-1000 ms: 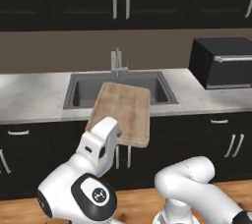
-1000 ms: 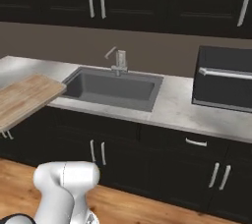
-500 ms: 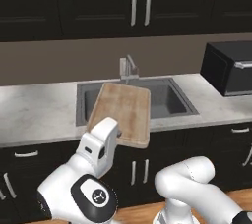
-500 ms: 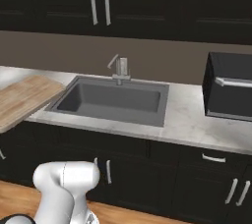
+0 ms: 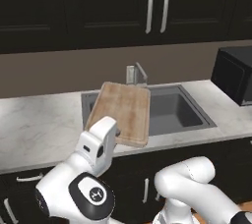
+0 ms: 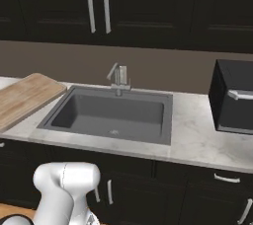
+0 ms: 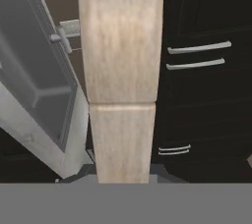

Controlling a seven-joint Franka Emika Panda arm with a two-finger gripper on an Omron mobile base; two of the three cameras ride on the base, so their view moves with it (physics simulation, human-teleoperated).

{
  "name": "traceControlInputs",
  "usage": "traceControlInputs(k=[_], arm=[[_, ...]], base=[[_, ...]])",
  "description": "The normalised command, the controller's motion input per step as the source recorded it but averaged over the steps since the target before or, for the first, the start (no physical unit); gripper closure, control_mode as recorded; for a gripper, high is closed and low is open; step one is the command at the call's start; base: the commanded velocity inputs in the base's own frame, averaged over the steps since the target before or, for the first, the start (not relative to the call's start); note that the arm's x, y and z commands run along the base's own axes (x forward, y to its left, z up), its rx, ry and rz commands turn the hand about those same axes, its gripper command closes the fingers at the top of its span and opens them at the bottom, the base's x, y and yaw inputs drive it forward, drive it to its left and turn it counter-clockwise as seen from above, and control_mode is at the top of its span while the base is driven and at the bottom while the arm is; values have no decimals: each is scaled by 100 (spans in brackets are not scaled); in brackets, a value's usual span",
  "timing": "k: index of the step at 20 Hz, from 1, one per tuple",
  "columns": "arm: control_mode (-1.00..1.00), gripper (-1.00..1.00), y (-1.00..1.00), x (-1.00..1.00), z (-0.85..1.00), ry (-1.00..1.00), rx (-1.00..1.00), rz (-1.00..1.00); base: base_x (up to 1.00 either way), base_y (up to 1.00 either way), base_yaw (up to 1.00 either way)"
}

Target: Move the cutting board and knife to the sink. Then move spray from the cabinet to the counter.

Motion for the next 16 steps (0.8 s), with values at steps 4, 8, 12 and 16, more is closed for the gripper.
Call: traceControlInputs(k=[4, 8, 12, 16], arm=[[100, 100, 0, 0, 0, 0, 0, 0], [100, 100, 0, 0, 0, 0, 0, 0], [100, 100, 0, 0, 0, 0, 0, 0], [100, 100, 0, 0, 0, 0, 0, 0]], base=[[33, 19, 0], [16, 11, 0], [14, 10, 0], [36, 16, 0]])
